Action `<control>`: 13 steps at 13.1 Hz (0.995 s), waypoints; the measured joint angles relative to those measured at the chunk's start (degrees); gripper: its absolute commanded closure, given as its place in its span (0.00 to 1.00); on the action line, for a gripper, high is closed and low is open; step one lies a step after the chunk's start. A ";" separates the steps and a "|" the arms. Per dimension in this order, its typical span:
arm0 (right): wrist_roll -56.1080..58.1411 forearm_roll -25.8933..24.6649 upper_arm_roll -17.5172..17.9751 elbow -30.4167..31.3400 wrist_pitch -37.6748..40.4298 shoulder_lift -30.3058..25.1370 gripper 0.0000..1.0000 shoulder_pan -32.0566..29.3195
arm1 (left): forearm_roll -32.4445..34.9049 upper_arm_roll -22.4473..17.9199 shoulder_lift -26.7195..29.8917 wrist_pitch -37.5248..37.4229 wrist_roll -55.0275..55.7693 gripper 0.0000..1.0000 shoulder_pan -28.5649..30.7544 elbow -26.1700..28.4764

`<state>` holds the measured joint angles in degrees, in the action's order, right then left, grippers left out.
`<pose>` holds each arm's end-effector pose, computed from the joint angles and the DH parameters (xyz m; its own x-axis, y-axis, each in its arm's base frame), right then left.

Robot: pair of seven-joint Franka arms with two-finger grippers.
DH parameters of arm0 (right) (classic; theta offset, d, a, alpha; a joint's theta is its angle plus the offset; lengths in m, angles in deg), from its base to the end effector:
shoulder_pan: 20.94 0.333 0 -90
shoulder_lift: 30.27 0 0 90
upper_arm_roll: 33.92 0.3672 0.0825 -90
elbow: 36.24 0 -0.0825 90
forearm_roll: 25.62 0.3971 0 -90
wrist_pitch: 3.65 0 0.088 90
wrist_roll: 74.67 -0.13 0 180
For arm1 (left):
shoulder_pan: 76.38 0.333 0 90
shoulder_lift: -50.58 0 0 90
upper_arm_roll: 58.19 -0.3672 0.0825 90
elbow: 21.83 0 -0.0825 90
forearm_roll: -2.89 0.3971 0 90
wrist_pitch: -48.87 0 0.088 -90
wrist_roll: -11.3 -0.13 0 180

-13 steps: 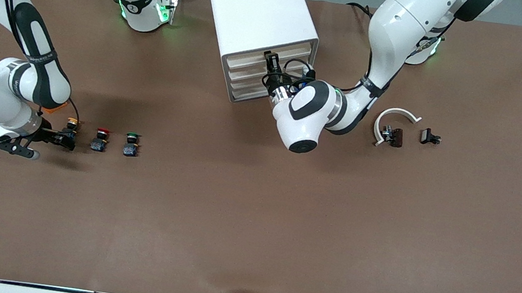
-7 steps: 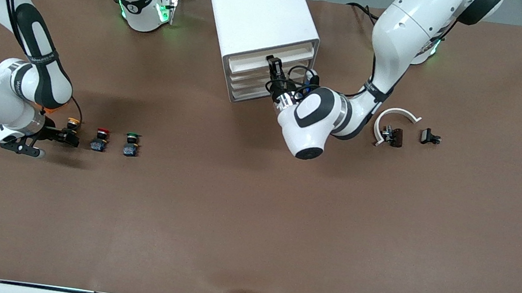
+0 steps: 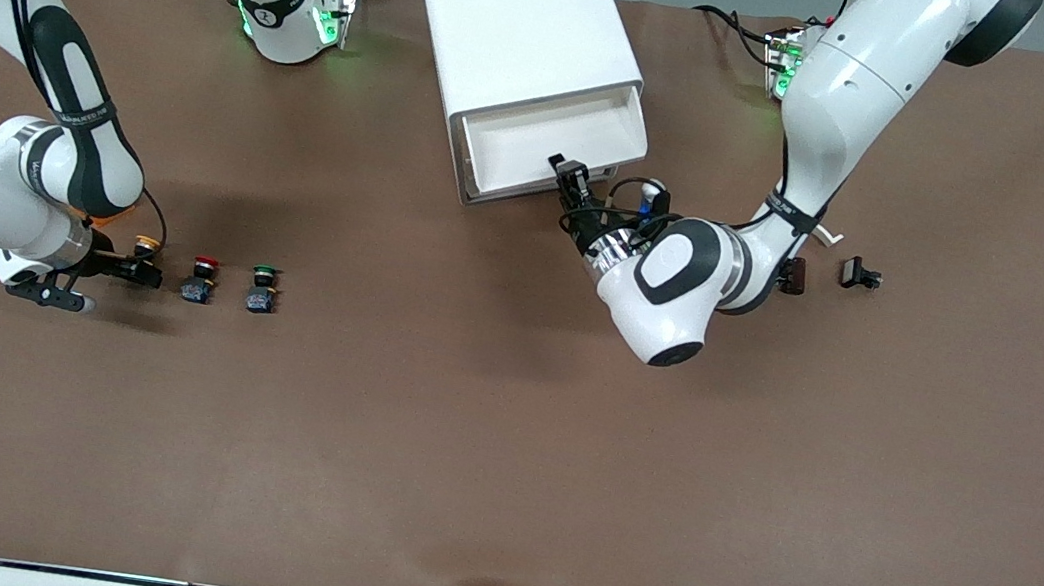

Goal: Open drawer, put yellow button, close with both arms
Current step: 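Pull the drawer open with the left gripper while the right gripper grasps the button, then lift the yellow button with the right gripper and carry it toward the drawer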

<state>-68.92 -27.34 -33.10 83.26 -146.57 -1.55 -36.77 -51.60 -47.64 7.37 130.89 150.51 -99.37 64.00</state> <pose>0.5830 -0.1566 0.1837 0.9862 -0.1372 -0.0928 -0.1378 -0.9905 -0.0004 0.5170 -0.4508 0.2717 -0.5143 0.8567 0.0401 0.2027 0.1668 -0.9649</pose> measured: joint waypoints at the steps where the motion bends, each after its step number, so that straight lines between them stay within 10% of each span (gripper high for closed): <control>1: 0.11 0.01 0.01 -0.22 1.02 -0.03 1.00 0.00 | 0.00 0.00 -0.34 -0.02 0.00 1.00 0.17 -0.60; 8: 0.18 0.18 0.26 -2.73 4.56 -0.21 1.00 0.01 | 0.51 -0.43 -1.38 -0.06 0.00 0.92 0.12 -3.74; 9: 0.19 0.19 0.29 -4.26 7.44 -0.31 1.00 0.01 | 0.64 -0.50 -1.43 -0.10 0.00 0.72 0.12 -3.83; 11: 0.19 0.63 0.39 -8.27 13.70 -0.60 1.00 0.03 | 1.18 -0.77 -1.47 0.04 -0.01 0.00 0.13 -4.07; 13: 0.20 1.34 0.62 -11.54 18.53 -1.03 1.00 0.36 | 2.12 -1.22 -1.70 0.74 -0.46 0.00 0.12 -4.59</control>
<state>-68.72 -26.00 -32.48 71.72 -128.04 -2.58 -36.40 -49.47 -48.86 5.68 131.63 150.05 -99.25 59.41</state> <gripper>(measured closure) 0.586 0.608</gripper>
